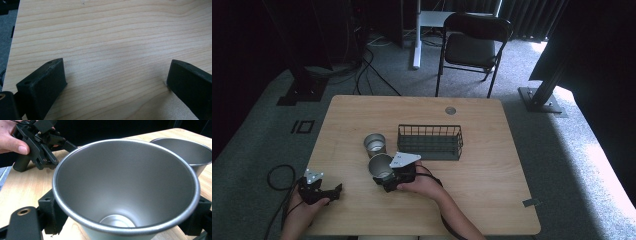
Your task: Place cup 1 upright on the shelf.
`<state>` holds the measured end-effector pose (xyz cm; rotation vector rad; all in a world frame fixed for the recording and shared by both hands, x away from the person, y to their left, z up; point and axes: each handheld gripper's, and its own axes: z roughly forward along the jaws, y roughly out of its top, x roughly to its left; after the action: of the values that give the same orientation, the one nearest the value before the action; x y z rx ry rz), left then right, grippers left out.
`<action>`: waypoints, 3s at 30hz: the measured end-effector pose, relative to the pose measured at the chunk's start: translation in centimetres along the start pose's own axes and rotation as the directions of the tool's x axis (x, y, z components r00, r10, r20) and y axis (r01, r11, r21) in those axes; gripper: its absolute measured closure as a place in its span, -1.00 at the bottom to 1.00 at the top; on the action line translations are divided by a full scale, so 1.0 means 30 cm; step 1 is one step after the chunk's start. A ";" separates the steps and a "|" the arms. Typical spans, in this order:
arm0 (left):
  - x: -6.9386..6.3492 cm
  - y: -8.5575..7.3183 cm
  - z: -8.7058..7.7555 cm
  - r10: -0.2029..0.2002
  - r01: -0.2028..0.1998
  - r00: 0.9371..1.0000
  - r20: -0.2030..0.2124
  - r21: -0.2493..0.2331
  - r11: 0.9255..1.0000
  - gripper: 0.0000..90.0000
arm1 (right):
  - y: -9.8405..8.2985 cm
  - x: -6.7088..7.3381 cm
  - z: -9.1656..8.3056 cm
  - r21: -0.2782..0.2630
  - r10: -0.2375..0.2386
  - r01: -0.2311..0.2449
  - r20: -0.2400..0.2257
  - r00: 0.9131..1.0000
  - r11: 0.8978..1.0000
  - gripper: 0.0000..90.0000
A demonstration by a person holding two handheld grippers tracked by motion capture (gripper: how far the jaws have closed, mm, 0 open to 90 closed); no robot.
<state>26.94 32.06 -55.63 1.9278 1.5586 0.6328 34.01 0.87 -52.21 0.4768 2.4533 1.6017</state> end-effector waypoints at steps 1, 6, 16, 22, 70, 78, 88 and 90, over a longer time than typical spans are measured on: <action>0.000 0.000 0.000 0.000 0.000 1.000 0.000 0.000 1.000 -0.94 | 0.000 0.000 0.000 0.000 0.002 -0.002 -0.002 1.000 1.000 -0.69; 0.000 0.000 0.000 0.001 -0.001 1.000 0.000 0.001 1.000 -0.94 | 0.009 0.006 -0.010 0.001 0.013 -0.013 -0.019 1.000 1.000 -0.69; 0.000 0.000 0.000 -0.001 0.001 1.000 0.000 -0.001 1.000 -0.94 | 0.075 0.020 -0.057 -0.016 0.032 -0.033 -0.043 0.999 0.999 -0.69; 0.000 0.000 0.000 0.002 -0.002 1.000 -0.001 0.000 1.000 -0.94 | 0.117 0.011 -0.089 -0.047 0.030 -0.031 -0.028 0.999 0.998 -0.68; 0.000 0.000 0.000 0.000 0.000 1.000 0.001 0.001 1.000 -0.94 | 0.309 -0.258 -0.432 -0.252 0.161 -0.047 0.457 0.875 0.967 -0.68; 0.001 0.000 0.000 0.002 -0.002 1.000 0.000 0.001 1.000 -0.94 | 0.266 -0.314 -0.468 -0.252 0.202 -0.065 0.564 0.801 0.965 -0.68; 0.000 0.000 0.000 -0.001 0.001 1.000 0.000 0.000 1.000 -0.94 | 0.175 -0.361 -0.481 -0.228 0.230 -0.105 0.639 0.734 0.968 -0.68; 0.000 0.000 0.000 -0.001 0.001 1.000 0.000 0.000 1.000 -0.94 | 0.155 -0.369 -0.480 -0.215 0.225 -0.109 0.649 0.727 0.971 -0.68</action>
<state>26.94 32.05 -55.63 1.9268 1.5590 0.6329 40.63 -13.70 -42.43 1.0626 1.7520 1.3403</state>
